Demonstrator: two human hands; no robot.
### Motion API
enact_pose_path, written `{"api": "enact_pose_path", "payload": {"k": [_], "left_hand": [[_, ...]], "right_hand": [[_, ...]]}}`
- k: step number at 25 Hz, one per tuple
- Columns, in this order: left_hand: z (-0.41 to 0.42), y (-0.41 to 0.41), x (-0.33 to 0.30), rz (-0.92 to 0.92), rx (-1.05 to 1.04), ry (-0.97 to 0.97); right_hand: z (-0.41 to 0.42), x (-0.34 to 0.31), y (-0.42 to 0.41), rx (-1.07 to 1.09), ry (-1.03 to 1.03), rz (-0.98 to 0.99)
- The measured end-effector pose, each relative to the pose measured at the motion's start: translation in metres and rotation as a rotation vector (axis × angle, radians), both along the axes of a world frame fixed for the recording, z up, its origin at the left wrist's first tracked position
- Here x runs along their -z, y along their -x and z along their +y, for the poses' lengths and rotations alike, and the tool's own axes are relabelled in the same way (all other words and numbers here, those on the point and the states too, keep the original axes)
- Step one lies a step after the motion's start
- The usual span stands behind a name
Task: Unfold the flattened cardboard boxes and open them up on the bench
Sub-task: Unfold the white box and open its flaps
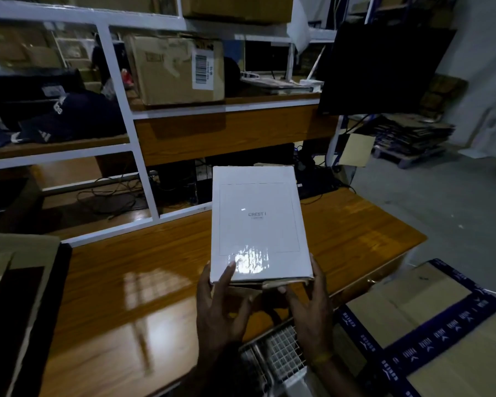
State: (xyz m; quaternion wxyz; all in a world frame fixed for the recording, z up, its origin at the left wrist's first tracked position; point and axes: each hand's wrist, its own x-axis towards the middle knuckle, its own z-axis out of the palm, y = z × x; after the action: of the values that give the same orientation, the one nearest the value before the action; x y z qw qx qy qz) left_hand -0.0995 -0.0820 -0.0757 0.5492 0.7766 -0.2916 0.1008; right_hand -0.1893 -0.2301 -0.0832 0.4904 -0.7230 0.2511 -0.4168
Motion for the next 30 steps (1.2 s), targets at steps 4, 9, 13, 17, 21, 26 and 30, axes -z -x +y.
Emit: {"api": "enact_pose_path", "payload": {"k": [4,9,13,17,21,26,30], "left_hand": [[-0.006,-0.012,-0.016,-0.031,-0.099,0.003],[-0.007,-0.011,-0.027,-0.082,-0.134,-0.011],[-0.004,-0.005,-0.040,-0.067,-0.176,-0.008],[-0.013,-0.002,-0.083,-0.054,-0.172,0.059],[-0.043,-0.058,-0.114,-0.170,-0.158,-0.237],[-0.058,-0.094,-0.081,-0.025,-0.073,-0.659],[-0.062,-0.090,-0.078,-0.007,-0.055,-0.710]], "right_hand": [[0.003,-0.013,-0.013,0.111,0.089,0.006],[0.002,-0.015,-0.022,0.145,0.117,0.009],[0.009,-0.033,-0.018,0.150,0.087,0.008],[0.001,-0.086,-0.029,0.182,0.127,-0.039],[-0.048,-0.119,-0.079,0.133,0.321,0.159],[-0.064,-0.074,-0.107,-0.085,0.326,0.647],[-0.057,-0.068,-0.100,-0.024,0.316,0.619]]}}
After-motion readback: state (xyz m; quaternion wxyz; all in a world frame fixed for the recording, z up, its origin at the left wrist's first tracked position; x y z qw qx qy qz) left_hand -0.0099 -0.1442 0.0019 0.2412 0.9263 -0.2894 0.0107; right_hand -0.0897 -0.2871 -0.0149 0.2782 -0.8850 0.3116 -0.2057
